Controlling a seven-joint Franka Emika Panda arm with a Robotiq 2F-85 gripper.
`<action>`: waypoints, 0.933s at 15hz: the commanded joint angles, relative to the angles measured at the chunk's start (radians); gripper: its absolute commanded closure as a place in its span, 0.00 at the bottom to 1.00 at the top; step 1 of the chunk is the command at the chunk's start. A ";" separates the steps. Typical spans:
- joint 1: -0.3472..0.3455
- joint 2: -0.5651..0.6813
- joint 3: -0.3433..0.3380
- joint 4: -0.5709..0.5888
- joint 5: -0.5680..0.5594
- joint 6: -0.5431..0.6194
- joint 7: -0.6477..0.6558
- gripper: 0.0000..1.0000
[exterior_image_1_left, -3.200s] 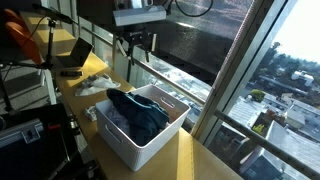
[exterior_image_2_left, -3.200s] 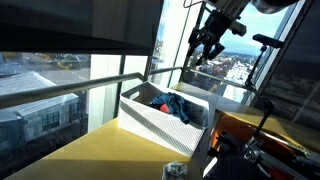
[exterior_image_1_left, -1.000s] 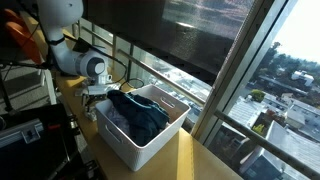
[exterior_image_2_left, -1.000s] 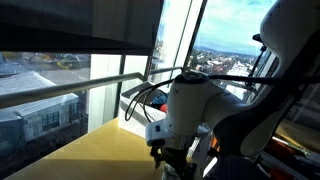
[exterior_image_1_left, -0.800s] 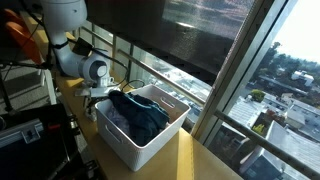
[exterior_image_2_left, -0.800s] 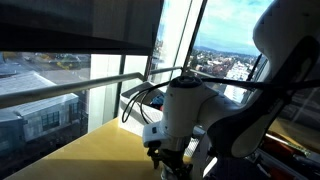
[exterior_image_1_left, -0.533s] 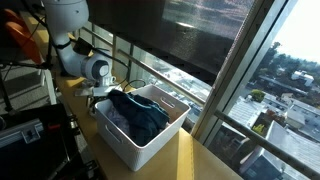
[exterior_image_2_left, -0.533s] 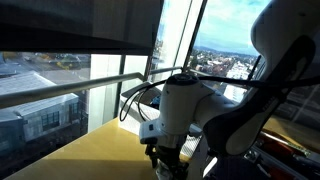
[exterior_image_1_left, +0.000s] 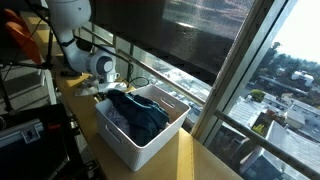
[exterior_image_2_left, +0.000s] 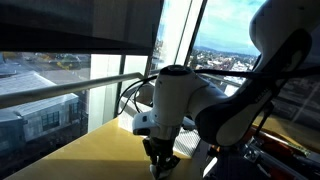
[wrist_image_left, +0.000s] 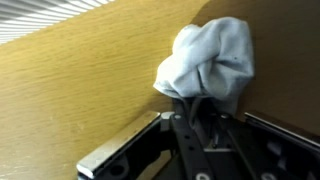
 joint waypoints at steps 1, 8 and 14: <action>-0.004 0.001 0.017 0.035 -0.019 -0.033 -0.003 1.00; -0.016 -0.196 0.080 0.030 0.009 -0.063 -0.027 0.99; -0.105 -0.401 0.045 0.055 0.052 -0.081 -0.082 0.99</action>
